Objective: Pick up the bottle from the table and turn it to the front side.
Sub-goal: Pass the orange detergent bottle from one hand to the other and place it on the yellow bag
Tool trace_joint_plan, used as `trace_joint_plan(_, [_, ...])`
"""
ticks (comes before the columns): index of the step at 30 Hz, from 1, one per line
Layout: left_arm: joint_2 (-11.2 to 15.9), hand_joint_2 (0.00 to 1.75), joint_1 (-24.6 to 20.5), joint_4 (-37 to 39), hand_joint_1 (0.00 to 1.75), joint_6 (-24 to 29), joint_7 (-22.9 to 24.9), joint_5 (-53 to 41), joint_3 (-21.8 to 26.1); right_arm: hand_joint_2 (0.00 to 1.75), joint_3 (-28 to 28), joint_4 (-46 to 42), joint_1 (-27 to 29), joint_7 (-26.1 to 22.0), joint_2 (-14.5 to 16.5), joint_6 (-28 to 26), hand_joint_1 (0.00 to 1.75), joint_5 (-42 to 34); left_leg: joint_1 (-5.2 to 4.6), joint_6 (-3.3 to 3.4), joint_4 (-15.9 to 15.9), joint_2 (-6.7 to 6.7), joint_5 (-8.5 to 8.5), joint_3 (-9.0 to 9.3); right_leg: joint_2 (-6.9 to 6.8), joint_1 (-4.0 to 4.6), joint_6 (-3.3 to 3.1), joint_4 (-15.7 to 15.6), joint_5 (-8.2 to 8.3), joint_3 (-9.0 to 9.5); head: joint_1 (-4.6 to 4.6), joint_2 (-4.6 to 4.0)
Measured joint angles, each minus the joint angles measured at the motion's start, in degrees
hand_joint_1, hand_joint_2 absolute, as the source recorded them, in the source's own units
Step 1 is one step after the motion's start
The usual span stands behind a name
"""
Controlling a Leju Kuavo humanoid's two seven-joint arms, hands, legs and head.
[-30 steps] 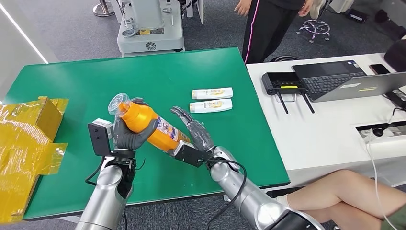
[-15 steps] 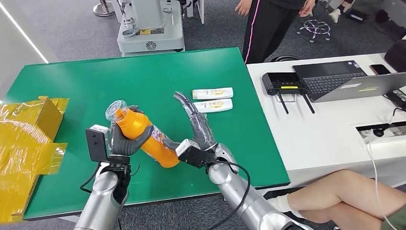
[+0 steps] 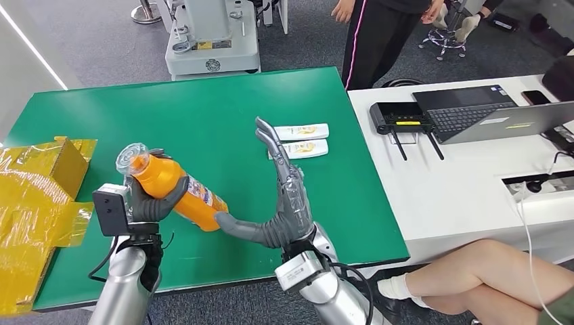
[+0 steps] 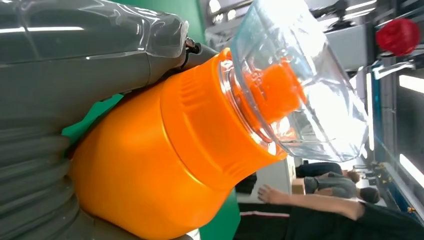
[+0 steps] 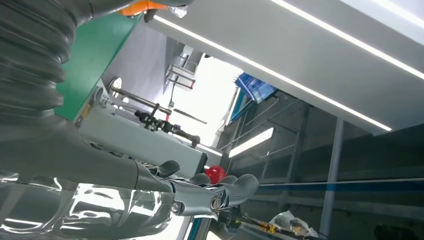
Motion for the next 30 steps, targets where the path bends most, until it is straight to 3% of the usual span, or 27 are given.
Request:
trace_joint_plan(6, [4.27,1.75,-2.79,-1.97,1.75,4.63,1.12,-7.08,2.87,1.75,2.11,-0.71,0.72,0.25,-0.51,0.28,0.0,-0.51,0.05,-0.06,0.0,0.02,0.04,0.01,0.01,0.04,-0.04,0.03,0.03,0.0,-0.01,0.0])
trace_joint_plan(12, [11.8,1.75,-6.75,-2.26,1.75,4.98,2.47,-20.52,4.7,1.75,3.0,-0.64,2.41,-0.18,-1.02,1.78,0.0,-2.1,0.07,-0.1,-0.01,0.06,0.06,0.01,0.07,0.06,-0.05,0.04,0.02,-0.04,-0.01,0.0])
trace_joint_plan(23, [23.74,1.75,-17.44,4.71,1.75,-6.08,4.82,-34.08,4.2,1.75,3.22,-0.64,4.0,0.25,-1.2,3.33,0.0,-2.02,0.08,-0.14,-0.02,0.21,0.09,0.0,0.19,0.06,-0.14,0.05,0.09,-0.09,0.02,0.0])
trace_joint_plan(30, [30.94,1.75,-27.58,10.82,1.75,-20.19,4.5,-39.31,-2.23,1.75,3.22,-0.79,4.53,0.55,-1.3,3.33,0.0,-2.0,0.08,-0.17,-0.02,0.24,0.11,-0.02,0.22,0.06,-0.15,0.05,0.1,-0.13,0.02,0.0])
